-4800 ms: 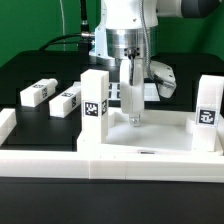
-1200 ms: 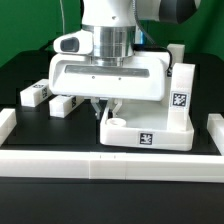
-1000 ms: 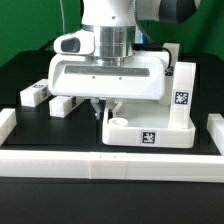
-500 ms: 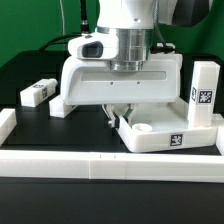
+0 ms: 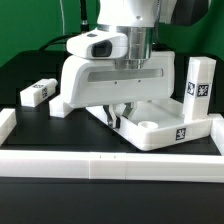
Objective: Assemble desk
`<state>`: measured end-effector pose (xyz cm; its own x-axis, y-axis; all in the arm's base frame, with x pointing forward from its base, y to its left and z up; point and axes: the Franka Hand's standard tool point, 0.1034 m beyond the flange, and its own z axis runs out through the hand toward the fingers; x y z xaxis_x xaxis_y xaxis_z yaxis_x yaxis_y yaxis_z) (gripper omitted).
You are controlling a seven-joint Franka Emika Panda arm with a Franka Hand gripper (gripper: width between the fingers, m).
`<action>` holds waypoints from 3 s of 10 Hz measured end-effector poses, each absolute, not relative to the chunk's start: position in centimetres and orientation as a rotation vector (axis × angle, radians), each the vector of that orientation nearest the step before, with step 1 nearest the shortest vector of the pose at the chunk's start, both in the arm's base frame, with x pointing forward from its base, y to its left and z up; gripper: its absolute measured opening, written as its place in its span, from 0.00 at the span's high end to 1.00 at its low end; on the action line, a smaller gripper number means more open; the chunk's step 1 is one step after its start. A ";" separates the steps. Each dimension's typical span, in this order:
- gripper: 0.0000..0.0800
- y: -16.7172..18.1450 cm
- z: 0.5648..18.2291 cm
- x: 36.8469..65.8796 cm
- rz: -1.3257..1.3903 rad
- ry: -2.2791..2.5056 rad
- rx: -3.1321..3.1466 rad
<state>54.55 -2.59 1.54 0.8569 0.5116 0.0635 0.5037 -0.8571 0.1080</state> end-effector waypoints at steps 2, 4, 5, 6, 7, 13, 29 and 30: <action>0.92 -2.2 2.1 55.9 0.154 1.022 2.837; 0.92 -2.2 2.3 56.0 0.173 1.139 2.770; 0.92 -2.2 2.4 56.1 0.171 1.176 2.751; 0.92 -2.2 2.4 56.2 0.161 1.281 2.695; 0.92 -1.8 2.4 56.4 0.154 1.368 2.644; 0.91 2.1 2.3 59.0 0.133 1.929 2.220; 0.78 5.2 2.4 63.6 0.035 2.045 2.159; 0.61 5.2 2.4 63.1 0.000 2.055 2.169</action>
Offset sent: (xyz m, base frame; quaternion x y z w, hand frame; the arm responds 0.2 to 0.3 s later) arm 0.0000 0.0000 0.0000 0.0000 0.0000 -0.1938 0.9810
